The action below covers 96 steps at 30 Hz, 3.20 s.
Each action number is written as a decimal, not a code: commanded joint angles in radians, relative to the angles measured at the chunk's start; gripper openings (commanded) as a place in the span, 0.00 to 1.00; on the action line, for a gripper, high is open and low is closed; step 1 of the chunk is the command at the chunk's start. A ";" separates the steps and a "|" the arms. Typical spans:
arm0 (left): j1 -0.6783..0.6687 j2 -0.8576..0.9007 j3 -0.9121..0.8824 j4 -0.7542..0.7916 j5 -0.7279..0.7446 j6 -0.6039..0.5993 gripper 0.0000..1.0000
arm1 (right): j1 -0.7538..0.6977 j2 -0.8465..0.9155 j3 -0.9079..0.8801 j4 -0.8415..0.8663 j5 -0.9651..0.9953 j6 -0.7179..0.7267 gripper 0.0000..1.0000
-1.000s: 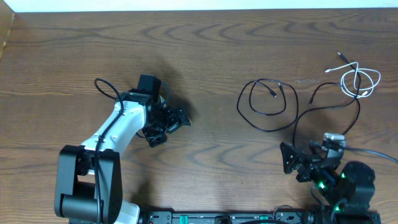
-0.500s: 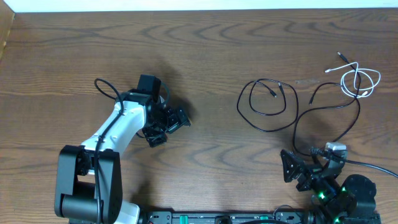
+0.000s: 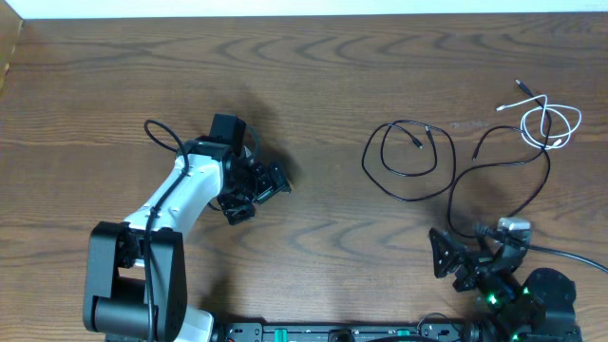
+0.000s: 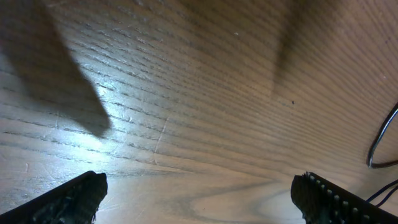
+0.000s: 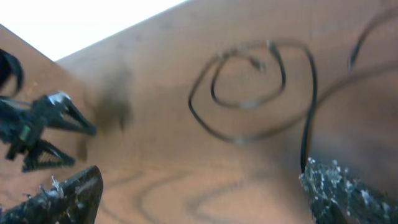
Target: Untangle cables
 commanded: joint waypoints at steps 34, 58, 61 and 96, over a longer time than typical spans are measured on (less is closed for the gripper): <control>0.002 0.001 0.013 -0.003 -0.010 0.014 1.00 | 0.006 -0.012 -0.343 0.690 -0.006 0.005 0.99; 0.002 0.001 0.013 -0.003 -0.010 0.014 1.00 | 0.006 -0.011 -0.342 0.671 -0.006 0.004 0.99; 0.002 0.001 0.013 -0.003 -0.010 0.014 1.00 | 0.006 -0.011 -0.342 0.671 -0.006 0.005 0.99; 0.002 0.001 0.013 -0.003 -0.010 0.014 1.00 | 0.007 -0.005 -0.342 0.653 0.285 -0.442 0.99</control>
